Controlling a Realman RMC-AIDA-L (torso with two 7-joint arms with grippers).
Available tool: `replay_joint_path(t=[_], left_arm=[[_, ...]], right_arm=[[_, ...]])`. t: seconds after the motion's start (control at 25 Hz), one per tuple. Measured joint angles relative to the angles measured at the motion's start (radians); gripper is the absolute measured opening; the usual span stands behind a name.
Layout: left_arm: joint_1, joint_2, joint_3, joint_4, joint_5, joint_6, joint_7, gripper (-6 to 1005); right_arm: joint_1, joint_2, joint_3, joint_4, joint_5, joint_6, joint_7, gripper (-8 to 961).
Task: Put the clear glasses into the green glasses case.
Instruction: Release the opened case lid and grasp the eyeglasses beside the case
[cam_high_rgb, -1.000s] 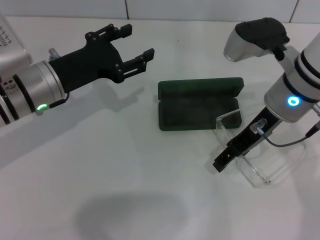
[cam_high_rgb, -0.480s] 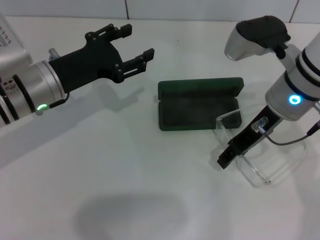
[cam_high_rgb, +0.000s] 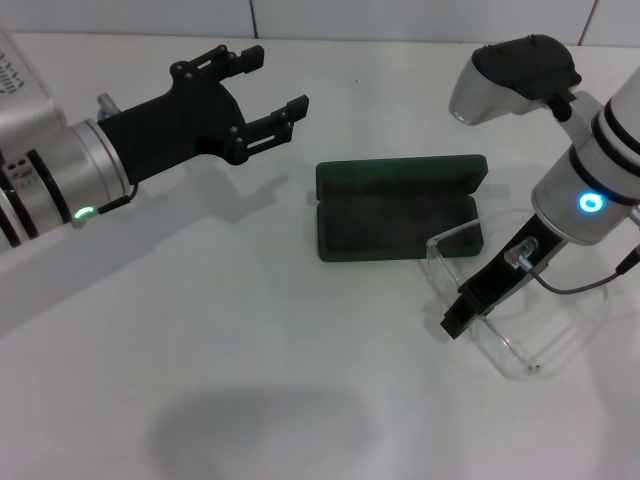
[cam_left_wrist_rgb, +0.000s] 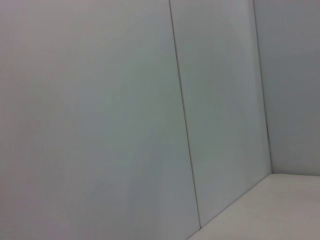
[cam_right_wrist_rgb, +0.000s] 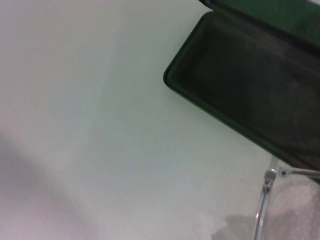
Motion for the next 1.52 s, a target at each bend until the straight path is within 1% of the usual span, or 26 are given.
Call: replay_joint_path(t=[0.36, 0.6, 0.72, 0.92, 1.32, 1.52], left_arm=[[0.005, 0.000, -0.001, 0.000, -0.005, 0.000, 0.004, 756], [0.007, 0.000, -0.001, 0.002, -0.005, 0.000, 0.006, 756], [0.008, 0.000, -0.017, 0.005, -0.004, 0.003, 0.006, 756], [0.009, 0.000, -0.027, 0.002, -0.001, 0.008, 0.009, 757], [0.016, 0.000, -0.027, 0.007, -0.005, 0.008, 0.028, 756], [0.017, 0.000, -0.032, 0.008, -0.006, 0.008, 0.032, 756]], right_arm=[[0.000, -0.001, -0.005, -0.001, -0.001, -0.010, 0.000, 422], [0.000, -0.003, -0.004, -0.014, -0.001, -0.014, -0.001, 423], [0.002, -0.003, -0.006, -0.017, -0.003, -0.011, -0.003, 422], [0.004, 0.000, -0.008, -0.017, -0.014, -0.006, -0.007, 423], [0.005, 0.005, -0.037, -0.026, -0.015, 0.009, -0.017, 374], [-0.004, 0.002, -0.047, -0.048, -0.015, 0.017, -0.021, 349]])
